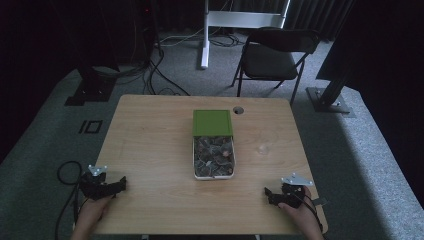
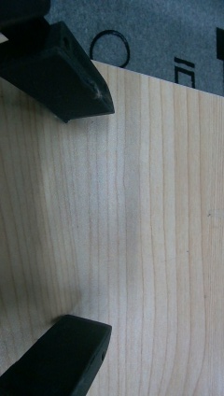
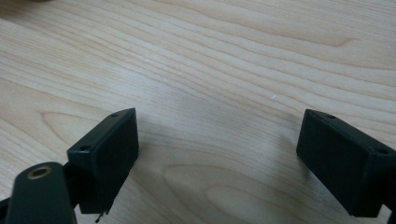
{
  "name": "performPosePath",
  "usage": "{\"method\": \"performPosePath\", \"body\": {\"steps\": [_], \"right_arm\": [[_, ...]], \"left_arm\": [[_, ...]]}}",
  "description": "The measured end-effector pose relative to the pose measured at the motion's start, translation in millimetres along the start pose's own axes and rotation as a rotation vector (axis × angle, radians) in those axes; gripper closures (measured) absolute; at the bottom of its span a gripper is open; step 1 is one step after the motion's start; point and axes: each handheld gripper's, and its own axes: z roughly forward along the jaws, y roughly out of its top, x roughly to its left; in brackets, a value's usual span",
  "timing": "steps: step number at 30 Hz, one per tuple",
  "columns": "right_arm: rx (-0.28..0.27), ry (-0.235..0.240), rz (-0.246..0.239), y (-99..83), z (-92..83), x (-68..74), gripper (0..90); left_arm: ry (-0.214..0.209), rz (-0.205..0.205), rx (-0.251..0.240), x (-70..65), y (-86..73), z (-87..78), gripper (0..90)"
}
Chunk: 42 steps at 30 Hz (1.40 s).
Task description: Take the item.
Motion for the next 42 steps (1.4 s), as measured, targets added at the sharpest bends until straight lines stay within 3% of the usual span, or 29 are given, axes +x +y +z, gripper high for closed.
{"method": "performPosePath", "body": {"steps": [29, 34, 42], "right_arm": [[0.003, -0.023, 0.018, 0.0, -0.7, 3.5, 13.1], [0.008, -0.009, 0.016, 5.5, -0.7, 5.7, 14.0], [-0.043, 0.003, -0.001, 24.2, -9.6, 10.8, 14.3]], "left_arm": [[-0.014, 0.016, -0.001, 1.3, -0.6, -0.3, 0.3], [-0.015, 0.017, -0.001, 1.3, -0.6, -0.3, 0.3], [-0.015, 0.017, -0.001, 1.3, -0.6, -0.3, 0.3]]}}
